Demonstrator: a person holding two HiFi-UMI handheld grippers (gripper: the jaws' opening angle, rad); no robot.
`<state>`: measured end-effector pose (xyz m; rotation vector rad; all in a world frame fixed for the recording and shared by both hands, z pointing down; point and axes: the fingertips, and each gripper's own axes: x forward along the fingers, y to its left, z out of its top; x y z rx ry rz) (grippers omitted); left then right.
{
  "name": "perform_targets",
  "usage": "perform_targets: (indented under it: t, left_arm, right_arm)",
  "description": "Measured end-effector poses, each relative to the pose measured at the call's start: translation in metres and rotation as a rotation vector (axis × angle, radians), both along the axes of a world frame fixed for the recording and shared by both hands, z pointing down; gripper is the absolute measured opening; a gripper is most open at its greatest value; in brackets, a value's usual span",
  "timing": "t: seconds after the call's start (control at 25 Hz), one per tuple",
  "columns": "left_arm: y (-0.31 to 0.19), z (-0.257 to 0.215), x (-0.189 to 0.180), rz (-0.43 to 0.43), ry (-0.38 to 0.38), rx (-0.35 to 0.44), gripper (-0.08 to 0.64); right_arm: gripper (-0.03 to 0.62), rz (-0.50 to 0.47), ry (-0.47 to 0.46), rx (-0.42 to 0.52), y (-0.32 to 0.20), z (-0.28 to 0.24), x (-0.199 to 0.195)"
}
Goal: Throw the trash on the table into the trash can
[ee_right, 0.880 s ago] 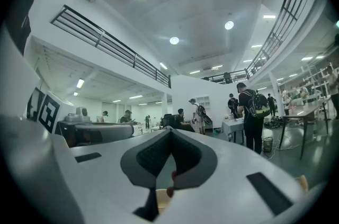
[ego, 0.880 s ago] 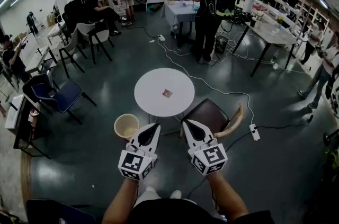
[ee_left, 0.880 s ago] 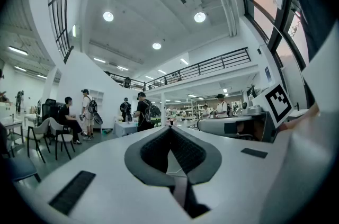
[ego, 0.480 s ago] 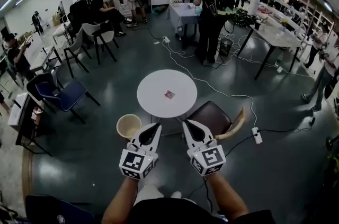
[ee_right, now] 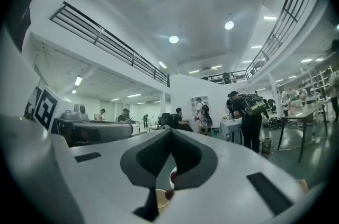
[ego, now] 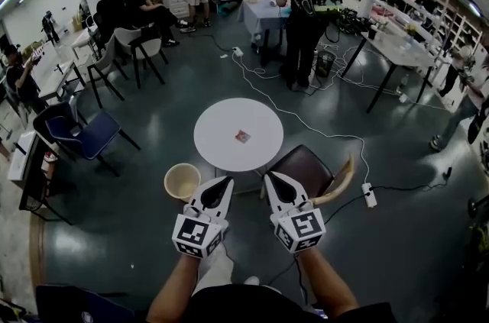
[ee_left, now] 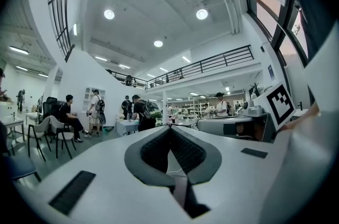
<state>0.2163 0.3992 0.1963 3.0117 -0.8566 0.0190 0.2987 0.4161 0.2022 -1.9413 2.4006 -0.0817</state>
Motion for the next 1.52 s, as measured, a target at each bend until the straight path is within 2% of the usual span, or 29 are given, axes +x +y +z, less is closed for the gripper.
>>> perform_targets:
  t: [0.48, 0.72, 1.52]
  left_arm:
    - [-0.091, -0.018, 0.005, 0.050, 0.039, -0.028, 0.009]
    - [-0.138, -0.032, 0.003, 0.078, 0.054, -0.008, 0.009]
    - [-0.237, -0.029, -0.046, 0.145, 0.083, 0.015, 0.009]
  right_arm:
    - [0.017, 0.024, -0.006, -0.010, -0.091, -0.016, 0.006]
    - [0.017, 0.034, 0.004, -0.006, -0.138, -0.025, 0.000]
    - [0.017, 0.125, 0.001, -0.041, -0.235, -0.012, -0.039]
